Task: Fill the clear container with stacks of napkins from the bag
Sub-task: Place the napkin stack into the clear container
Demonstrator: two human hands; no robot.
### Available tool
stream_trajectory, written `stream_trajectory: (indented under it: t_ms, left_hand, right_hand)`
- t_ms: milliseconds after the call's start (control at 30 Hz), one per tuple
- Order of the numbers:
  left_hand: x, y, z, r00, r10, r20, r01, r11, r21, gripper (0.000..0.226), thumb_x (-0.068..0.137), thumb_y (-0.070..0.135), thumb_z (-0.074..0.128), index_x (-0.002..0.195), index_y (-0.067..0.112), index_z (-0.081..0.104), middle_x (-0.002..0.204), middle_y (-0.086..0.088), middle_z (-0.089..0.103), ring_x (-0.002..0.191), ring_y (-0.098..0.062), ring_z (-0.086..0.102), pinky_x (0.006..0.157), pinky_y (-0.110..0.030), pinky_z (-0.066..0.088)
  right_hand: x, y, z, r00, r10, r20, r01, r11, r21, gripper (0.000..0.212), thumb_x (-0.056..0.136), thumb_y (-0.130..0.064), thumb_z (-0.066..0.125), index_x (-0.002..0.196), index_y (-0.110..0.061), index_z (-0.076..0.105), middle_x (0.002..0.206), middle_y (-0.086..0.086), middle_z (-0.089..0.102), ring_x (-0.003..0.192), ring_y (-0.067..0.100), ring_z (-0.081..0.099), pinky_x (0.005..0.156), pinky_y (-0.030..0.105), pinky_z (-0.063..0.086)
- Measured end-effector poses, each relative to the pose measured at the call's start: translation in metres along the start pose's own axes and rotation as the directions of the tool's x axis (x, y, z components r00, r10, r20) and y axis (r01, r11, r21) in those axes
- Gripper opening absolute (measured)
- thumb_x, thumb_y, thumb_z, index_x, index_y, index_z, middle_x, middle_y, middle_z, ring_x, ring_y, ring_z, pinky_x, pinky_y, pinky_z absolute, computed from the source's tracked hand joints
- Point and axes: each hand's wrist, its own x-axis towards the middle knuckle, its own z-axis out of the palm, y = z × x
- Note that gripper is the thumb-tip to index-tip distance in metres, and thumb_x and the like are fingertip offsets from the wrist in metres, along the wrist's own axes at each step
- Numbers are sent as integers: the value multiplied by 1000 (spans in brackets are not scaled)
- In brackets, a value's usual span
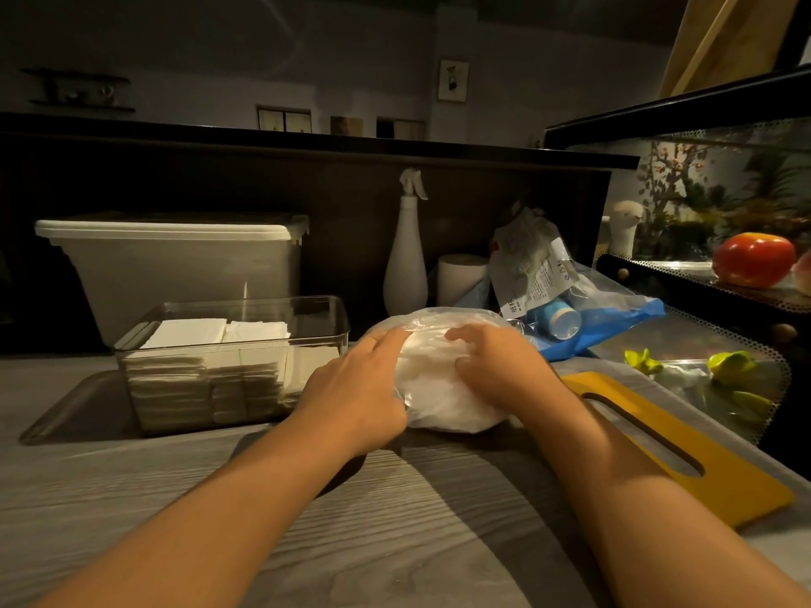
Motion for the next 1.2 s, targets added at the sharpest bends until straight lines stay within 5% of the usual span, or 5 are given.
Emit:
stream_trajectory:
  t_ms: [233, 400, 600, 900, 1200]
  left_hand:
    - [0, 1, 0, 1000, -6, 16, 6, 1000, 11, 82, 90, 28, 63, 154, 37, 14, 160, 8, 25, 131, -21, 46, 98, -38, 52]
    - [0, 0, -1, 1000, 4, -14, -4, 999, -39, 60, 88, 28, 63, 139, 37, 33, 147, 8, 39, 109, -17, 54, 83, -33, 55]
    - [2, 1, 4, 999, -46, -24, 35, 937, -349, 32, 87, 35, 63, 118, 34, 54, 126, 7, 54, 104, -16, 55, 88, -40, 56]
    - [5, 4, -4, 963, -210, -170, 44, 744, -667, 7, 88, 20, 72, 82, 20, 68, 81, 4, 67, 83, -12, 62, 68, -24, 49]
    - [2, 13, -21, 865, -382, -324, -28, 608, -793, 6, 93, 12, 57, 90, 12, 62, 76, 4, 59, 72, -2, 55, 59, -20, 42]
  right_hand:
    - [-4, 3, -2, 998, -23, -60, 33, 986, 164, 38, 99, -32, 53, 136, -30, 59, 134, 2, 60, 118, 20, 54, 96, 35, 46]
    - [-7, 4, 1, 992, -85, -93, 104, 970, 222, 38, 90, -24, 65, 127, -31, 63, 130, -6, 61, 114, 11, 53, 88, 25, 44]
    - [-7, 1, 0, 961, -138, -241, 211, 926, 313, 12, 91, -28, 67, 101, -26, 71, 97, -16, 61, 96, 1, 53, 72, 10, 36]
    - [-10, -3, -2, 946, -219, -237, 314, 798, 514, 11, 90, -33, 62, 87, -27, 71, 87, -9, 67, 86, 6, 61, 76, 27, 50]
    - [-3, 4, 0, 974, -162, -157, 225, 733, 642, 34, 67, -21, 42, 79, -20, 73, 83, -1, 71, 82, 17, 66, 73, 37, 55]
